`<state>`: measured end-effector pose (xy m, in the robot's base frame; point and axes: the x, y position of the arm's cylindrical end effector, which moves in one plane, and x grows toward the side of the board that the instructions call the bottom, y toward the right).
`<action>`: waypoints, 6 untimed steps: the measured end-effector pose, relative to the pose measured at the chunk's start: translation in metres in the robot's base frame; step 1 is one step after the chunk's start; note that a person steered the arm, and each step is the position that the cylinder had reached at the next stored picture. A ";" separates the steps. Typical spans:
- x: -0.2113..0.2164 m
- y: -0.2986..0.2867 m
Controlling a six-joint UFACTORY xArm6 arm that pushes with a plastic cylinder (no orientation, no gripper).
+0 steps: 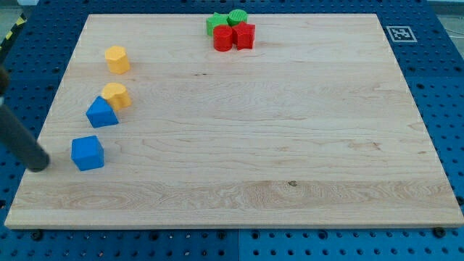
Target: Slide the blue cube slightly to the right
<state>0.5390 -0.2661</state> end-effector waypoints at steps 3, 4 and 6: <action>-0.027 0.203; -0.042 0.244; -0.041 0.178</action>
